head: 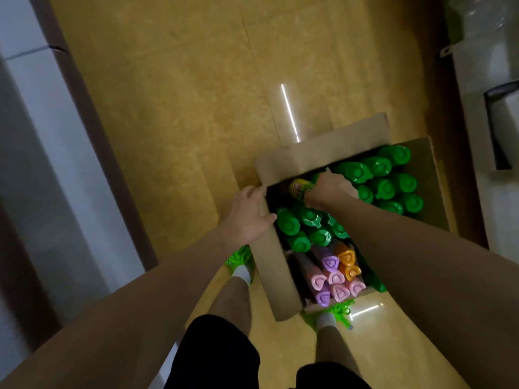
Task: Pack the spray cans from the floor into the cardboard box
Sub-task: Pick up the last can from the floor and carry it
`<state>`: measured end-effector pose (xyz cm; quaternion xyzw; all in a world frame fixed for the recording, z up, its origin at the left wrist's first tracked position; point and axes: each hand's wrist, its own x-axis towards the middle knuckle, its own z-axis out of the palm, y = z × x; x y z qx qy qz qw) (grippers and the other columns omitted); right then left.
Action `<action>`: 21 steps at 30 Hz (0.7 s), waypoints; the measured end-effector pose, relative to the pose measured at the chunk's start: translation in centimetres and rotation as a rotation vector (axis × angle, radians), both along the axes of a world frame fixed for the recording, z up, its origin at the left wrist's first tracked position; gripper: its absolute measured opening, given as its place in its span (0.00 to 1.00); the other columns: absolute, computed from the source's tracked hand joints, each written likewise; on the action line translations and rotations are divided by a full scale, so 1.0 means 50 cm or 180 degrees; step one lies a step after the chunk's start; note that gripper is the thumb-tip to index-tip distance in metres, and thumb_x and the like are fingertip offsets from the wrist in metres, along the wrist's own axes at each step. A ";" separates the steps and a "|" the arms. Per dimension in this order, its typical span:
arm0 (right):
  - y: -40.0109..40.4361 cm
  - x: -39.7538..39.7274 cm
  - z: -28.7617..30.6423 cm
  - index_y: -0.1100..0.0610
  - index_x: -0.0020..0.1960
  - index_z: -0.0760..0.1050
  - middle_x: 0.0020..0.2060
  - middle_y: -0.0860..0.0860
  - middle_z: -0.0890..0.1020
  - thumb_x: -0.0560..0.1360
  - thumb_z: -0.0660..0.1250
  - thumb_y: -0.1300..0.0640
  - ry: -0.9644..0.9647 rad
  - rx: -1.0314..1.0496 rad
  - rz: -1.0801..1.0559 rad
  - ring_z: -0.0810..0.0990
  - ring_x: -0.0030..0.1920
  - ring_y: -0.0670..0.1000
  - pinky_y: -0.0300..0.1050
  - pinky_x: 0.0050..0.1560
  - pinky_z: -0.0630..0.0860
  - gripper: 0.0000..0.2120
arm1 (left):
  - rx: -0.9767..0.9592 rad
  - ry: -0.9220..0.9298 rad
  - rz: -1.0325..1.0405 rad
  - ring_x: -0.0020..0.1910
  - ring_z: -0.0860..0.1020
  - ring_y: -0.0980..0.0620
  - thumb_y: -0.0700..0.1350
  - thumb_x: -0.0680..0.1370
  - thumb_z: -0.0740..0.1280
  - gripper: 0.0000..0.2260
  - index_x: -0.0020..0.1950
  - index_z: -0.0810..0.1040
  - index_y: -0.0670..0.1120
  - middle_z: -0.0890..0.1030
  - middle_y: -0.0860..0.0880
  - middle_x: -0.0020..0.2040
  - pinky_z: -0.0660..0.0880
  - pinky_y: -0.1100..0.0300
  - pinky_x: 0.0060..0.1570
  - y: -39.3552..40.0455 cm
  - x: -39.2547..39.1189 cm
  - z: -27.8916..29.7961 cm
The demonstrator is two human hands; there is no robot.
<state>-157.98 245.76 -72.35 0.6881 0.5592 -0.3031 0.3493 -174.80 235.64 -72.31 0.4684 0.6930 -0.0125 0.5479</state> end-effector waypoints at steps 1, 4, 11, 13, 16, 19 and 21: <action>-0.001 0.000 -0.018 0.56 0.60 0.76 0.57 0.56 0.79 0.70 0.72 0.52 -0.0031 0.0099 0.0166 0.79 0.57 0.59 0.49 0.50 0.75 0.20 | -0.0015 0.0007 -0.0005 0.76 0.60 0.45 0.54 0.78 0.67 0.33 0.80 0.59 0.50 0.61 0.47 0.78 0.60 0.51 0.74 0.003 0.008 -0.017; -0.012 -0.002 -0.070 0.55 0.61 0.77 0.59 0.56 0.77 0.73 0.68 0.55 -0.0089 0.0298 0.0694 0.78 0.58 0.60 0.51 0.46 0.72 0.17 | 0.0000 0.0021 -0.0056 0.75 0.62 0.45 0.55 0.77 0.68 0.33 0.79 0.60 0.49 0.64 0.45 0.76 0.63 0.50 0.73 0.011 0.023 -0.060; -0.068 0.005 -0.171 0.56 0.61 0.76 0.57 0.58 0.74 0.75 0.66 0.56 0.0062 0.0454 0.1540 0.75 0.56 0.61 0.51 0.46 0.70 0.15 | 0.0289 0.0111 -0.0104 0.72 0.66 0.47 0.48 0.78 0.69 0.28 0.76 0.67 0.46 0.68 0.47 0.73 0.59 0.62 0.67 0.003 0.033 -0.138; -0.067 0.013 -0.180 0.56 0.61 0.75 0.56 0.58 0.75 0.74 0.67 0.57 0.0148 0.0467 0.1528 0.74 0.56 0.61 0.50 0.44 0.67 0.15 | 0.0345 0.0167 -0.0086 0.72 0.66 0.47 0.47 0.77 0.69 0.27 0.75 0.69 0.46 0.69 0.46 0.72 0.60 0.61 0.67 -0.003 0.037 -0.151; -0.063 0.017 -0.184 0.56 0.60 0.77 0.55 0.58 0.76 0.75 0.65 0.58 0.0125 0.0634 0.1629 0.74 0.55 0.61 0.49 0.42 0.66 0.13 | 0.0372 0.0237 -0.0077 0.71 0.67 0.47 0.48 0.77 0.69 0.26 0.74 0.70 0.47 0.69 0.47 0.72 0.62 0.59 0.68 -0.009 0.043 -0.165; -0.072 0.012 -0.191 0.57 0.58 0.77 0.55 0.59 0.75 0.76 0.63 0.60 0.0124 0.0716 0.1717 0.74 0.55 0.62 0.50 0.43 0.66 0.12 | 0.0407 0.0254 -0.0093 0.71 0.67 0.47 0.48 0.77 0.69 0.25 0.73 0.71 0.46 0.70 0.47 0.71 0.62 0.59 0.68 -0.013 0.047 -0.175; -0.079 0.010 -0.194 0.57 0.58 0.77 0.55 0.60 0.74 0.75 0.63 0.60 0.0176 0.0702 0.1664 0.73 0.55 0.63 0.52 0.45 0.69 0.12 | 0.0436 0.0276 -0.0119 0.70 0.68 0.47 0.48 0.76 0.70 0.25 0.73 0.72 0.46 0.71 0.46 0.70 0.62 0.59 0.67 -0.015 0.050 -0.177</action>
